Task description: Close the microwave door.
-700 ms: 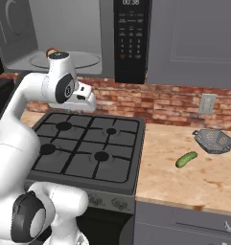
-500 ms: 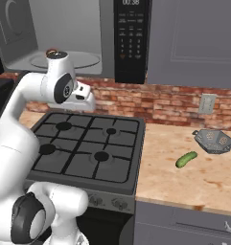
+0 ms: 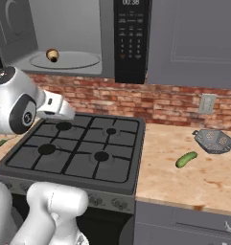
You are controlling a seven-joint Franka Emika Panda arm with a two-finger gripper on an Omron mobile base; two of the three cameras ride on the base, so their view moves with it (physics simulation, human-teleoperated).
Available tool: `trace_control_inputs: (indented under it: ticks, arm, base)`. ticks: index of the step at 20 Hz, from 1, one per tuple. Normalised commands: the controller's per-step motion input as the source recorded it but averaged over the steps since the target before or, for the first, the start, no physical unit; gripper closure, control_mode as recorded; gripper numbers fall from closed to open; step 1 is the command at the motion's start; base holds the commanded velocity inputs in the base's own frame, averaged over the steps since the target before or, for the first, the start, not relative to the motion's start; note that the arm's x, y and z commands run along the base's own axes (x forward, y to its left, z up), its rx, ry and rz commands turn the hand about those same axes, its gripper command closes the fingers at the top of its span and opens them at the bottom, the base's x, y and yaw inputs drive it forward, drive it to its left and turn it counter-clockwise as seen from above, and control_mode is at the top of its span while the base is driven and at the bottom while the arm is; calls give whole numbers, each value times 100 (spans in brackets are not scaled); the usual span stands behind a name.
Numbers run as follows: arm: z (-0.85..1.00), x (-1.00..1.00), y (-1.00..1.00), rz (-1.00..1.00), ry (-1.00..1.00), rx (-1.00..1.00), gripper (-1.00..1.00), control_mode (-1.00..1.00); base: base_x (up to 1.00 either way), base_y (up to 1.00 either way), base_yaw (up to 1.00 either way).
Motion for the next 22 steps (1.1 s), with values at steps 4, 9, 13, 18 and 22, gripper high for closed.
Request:
trace_control_inputs:
  ticks: [4,9,13,18,22]
  arm:
    - [14,-74,0,0,-20,0,-100,-100]
    - [32,-52,0,0,-16,0,-100,-100]
    - [40,-53,1,0,-21,0,-100,-100]
    - [45,-52,14,0,-31,0,-100,-100]
    - [41,-51,18,0,-33,0,-100,-100]
  base:
    - [0,0,0]
    - [0,0,0]
    - [0,0,0]
    - [0,0,0]
    - [0,0,0]
